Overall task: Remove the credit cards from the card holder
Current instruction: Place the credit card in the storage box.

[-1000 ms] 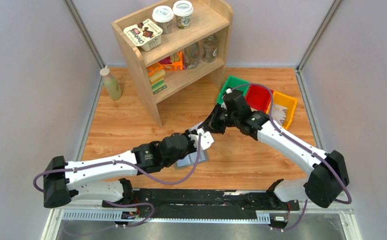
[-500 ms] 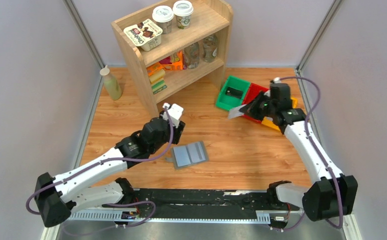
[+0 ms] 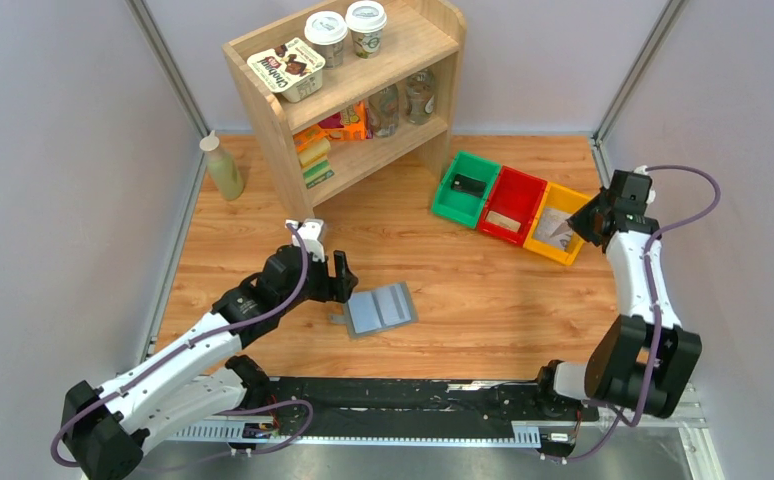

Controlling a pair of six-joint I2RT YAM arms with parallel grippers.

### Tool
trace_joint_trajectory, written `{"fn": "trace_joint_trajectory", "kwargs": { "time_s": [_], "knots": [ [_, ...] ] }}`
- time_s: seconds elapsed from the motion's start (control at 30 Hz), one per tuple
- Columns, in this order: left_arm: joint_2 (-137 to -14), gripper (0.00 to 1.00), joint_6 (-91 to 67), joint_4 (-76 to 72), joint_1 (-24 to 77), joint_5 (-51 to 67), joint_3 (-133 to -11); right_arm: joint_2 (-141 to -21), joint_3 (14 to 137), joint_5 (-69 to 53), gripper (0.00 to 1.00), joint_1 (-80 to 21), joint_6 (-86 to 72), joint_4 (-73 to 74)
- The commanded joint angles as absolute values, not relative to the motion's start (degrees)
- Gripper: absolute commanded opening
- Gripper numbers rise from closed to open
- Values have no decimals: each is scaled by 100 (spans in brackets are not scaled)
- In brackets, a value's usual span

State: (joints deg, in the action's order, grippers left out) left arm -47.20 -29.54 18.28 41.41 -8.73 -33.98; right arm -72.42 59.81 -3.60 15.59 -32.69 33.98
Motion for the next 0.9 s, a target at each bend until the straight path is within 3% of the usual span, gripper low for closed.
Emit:
{"fn": "trace_joint_trajectory", "kwargs": {
  "time_s": [0.0, 0.23, 0.37, 0.53, 0.63, 0.73, 0.87],
  "knots": [
    [-4571, 86, -3445, 1819, 4061, -519, -3314, -7961, 6003, -227, 0, 1635, -2559, 2384],
    [-4465, 89, -3665, 1740, 4034, -317, -3120, -8955, 6337, -1809, 1, 1626, -2311, 1407],
    [-4517, 88, -3727, 1653, 4017, -132, -3085, -9333, 6468, -1671, 6, 1635, -2268, 1520],
    [-4561, 88, -3762, 1670, 4017, -105, -3155, -9387, 6705, -566, 29, 1679, -2127, 2195],
    [-4544, 88, -3788, 1644, 4017, -106, -3155, -9045, 6855, 278, 53, 1679, -2153, 2688],
    [-4570, 88, -3841, 1626, 4017, -105, -3146, -8641, 6934, 684, 64, 1565, -2162, 3005],
    [-4711, 86, -3920, 1582, 4017, -106, -3155, -8131, 6953, 661, 67, 1153, -2232, 3348]
  ]
}}
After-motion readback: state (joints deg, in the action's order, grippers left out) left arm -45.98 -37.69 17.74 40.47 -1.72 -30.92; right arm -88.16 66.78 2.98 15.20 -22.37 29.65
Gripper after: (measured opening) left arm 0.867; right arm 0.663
